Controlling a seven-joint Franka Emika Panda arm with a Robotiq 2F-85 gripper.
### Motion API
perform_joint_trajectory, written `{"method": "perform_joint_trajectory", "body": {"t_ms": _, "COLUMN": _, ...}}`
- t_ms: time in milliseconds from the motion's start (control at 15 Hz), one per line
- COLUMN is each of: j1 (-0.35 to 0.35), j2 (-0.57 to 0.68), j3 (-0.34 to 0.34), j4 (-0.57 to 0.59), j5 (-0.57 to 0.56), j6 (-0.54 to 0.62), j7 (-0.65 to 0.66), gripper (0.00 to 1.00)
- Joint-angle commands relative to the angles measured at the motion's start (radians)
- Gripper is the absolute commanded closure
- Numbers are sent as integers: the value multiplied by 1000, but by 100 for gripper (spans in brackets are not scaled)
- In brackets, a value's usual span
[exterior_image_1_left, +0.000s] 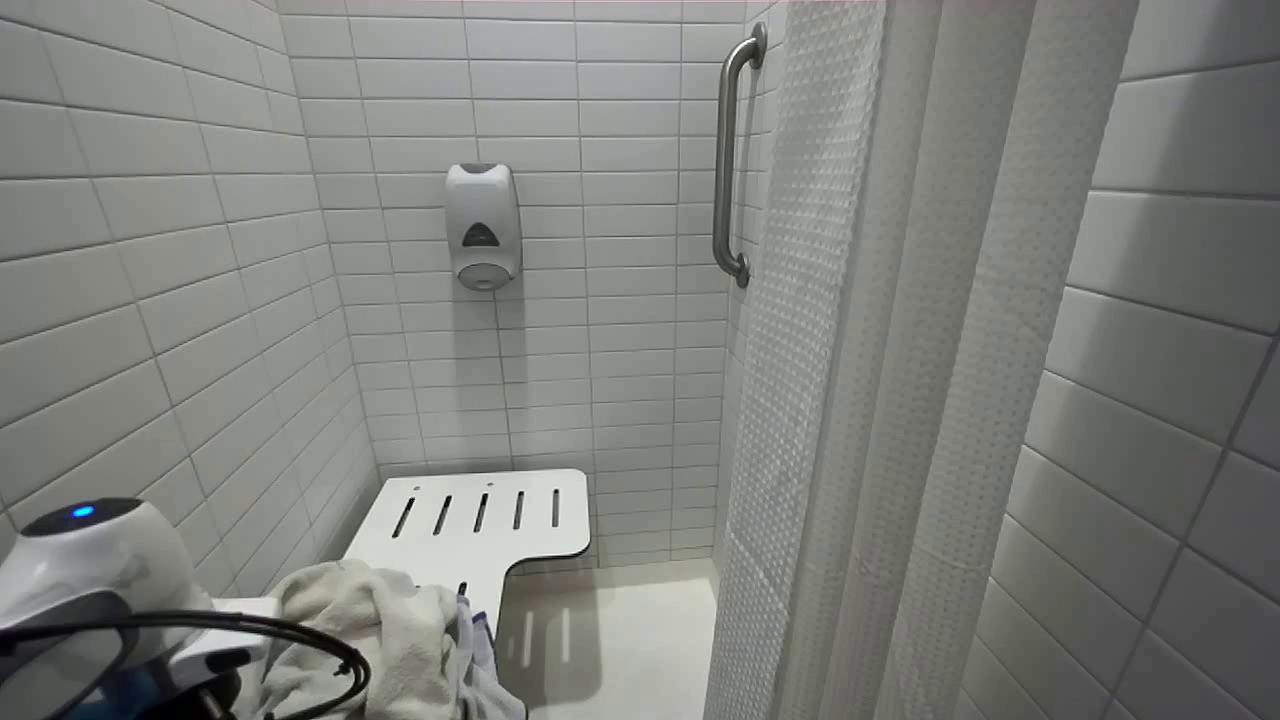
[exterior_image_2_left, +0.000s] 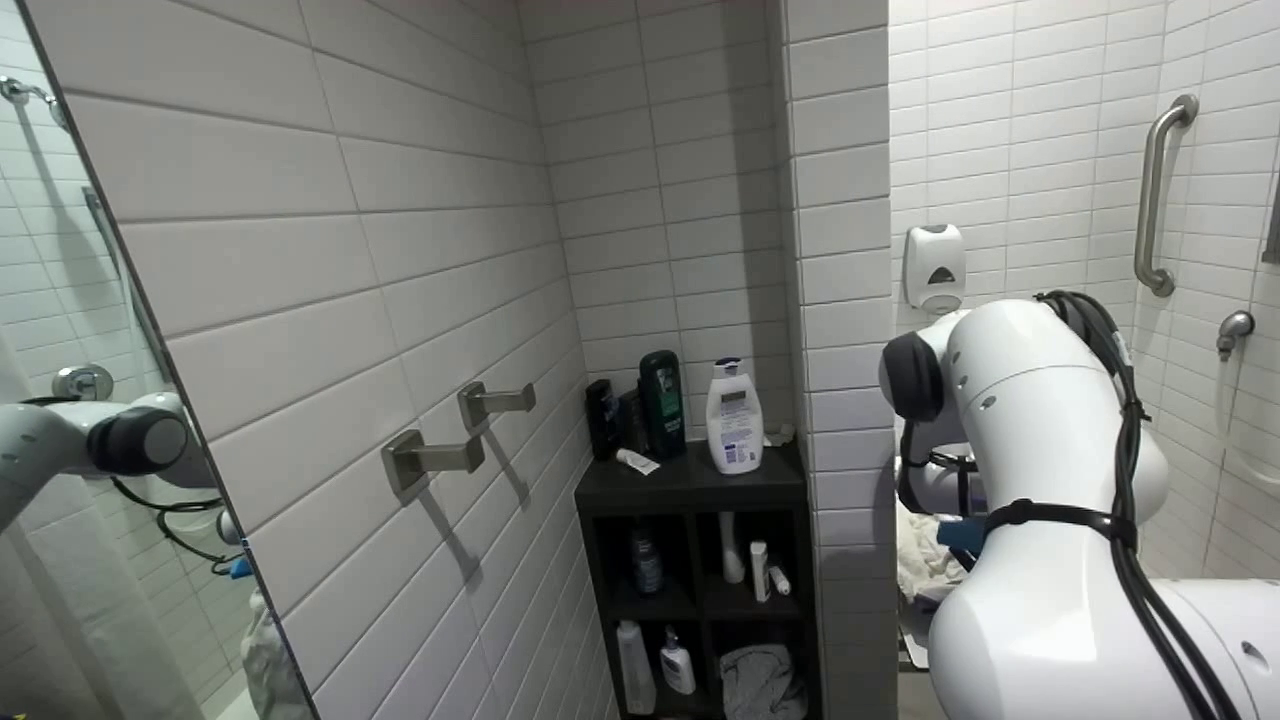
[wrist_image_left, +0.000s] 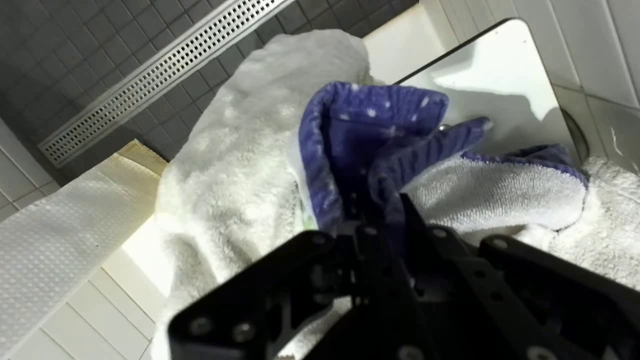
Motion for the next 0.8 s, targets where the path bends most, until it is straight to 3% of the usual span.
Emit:
{"method": "perform_joint_trajectory", "body": {"t_ms": 0, "j1": 44, "j2": -212, "j3": -40, "j4": -144, "j5": -45, "j6": -137, "j7": -12, "gripper": 97}}
{"method": "perform_joint_trajectory", "body": {"t_ms": 333, "j1": 83, "j2": -376, "j3": -109, "j4": -116, "j5": -149, "j6": -416, "j7": 26, "gripper": 97}}
{"method": "perform_joint_trajectory", "body": {"t_ms": 533, "j1": 66, "j2": -458, "j3": -105, "j4": -41, "j5": -187, "j6": -637, "j7": 5, "gripper": 97}}
{"method": "perform_joint_trajectory", "body": {"t_ms": 733, "j1": 42, "j2": -507, "j3": -90, "j4": 34, "j5": -181, "j6": -758, "j7": -4, "gripper": 97}}
